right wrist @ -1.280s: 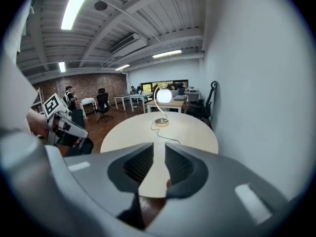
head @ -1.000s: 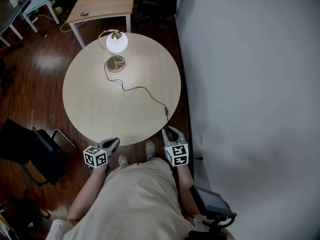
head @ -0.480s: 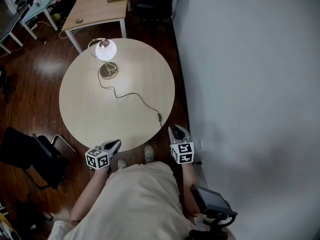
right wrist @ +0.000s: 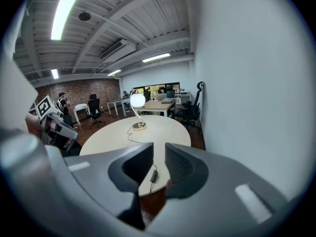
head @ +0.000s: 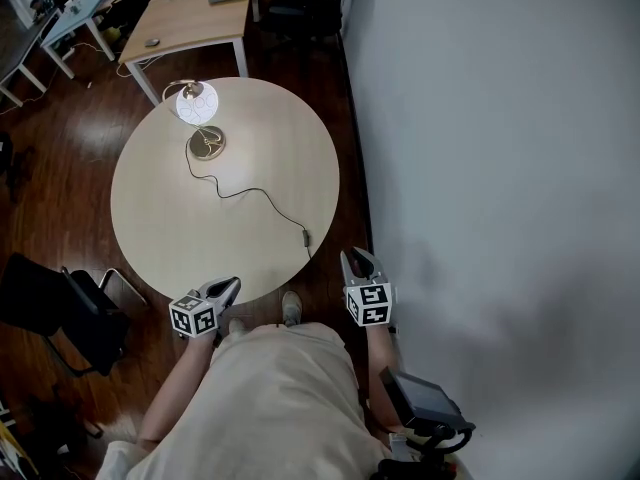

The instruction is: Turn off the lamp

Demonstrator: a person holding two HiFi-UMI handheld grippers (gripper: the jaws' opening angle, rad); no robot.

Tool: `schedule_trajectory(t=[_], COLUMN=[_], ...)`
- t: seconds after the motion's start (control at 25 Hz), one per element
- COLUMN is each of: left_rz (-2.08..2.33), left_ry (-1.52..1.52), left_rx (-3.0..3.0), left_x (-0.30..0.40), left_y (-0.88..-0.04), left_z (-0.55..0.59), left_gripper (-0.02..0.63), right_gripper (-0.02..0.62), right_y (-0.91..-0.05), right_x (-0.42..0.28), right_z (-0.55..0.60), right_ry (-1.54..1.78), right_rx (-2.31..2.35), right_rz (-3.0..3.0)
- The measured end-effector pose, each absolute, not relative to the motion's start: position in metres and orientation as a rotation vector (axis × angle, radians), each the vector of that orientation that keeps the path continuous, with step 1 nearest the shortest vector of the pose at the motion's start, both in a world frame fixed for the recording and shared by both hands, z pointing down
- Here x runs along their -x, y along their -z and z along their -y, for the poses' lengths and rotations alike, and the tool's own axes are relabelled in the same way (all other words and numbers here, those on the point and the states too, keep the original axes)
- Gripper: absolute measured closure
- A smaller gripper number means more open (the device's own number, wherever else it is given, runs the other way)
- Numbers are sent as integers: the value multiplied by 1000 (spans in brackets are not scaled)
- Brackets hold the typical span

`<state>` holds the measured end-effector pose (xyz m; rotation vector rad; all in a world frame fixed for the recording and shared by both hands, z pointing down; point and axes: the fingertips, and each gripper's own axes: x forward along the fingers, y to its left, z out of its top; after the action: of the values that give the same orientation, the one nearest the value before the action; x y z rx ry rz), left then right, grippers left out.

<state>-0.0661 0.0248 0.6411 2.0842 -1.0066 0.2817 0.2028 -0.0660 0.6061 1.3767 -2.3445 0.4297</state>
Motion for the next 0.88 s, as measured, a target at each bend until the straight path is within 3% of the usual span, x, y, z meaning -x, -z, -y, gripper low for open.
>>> schedule_trajectory(t=[0.36, 0.88], left_rz=[1014, 1079], left_ry=[-279, -246], left_rx=[-2083, -2072], left_x=[40, 52], left_y=[-646, -637], left_z=[-21, -10], left_gripper=[601, 601], right_gripper=[522, 522], right_y=[-611, -613], right_x=[-233, -222], right_z=[79, 93], right_ry=[-426, -421], right_rx=[-1387, -1344], right_rz=[2358, 2377])
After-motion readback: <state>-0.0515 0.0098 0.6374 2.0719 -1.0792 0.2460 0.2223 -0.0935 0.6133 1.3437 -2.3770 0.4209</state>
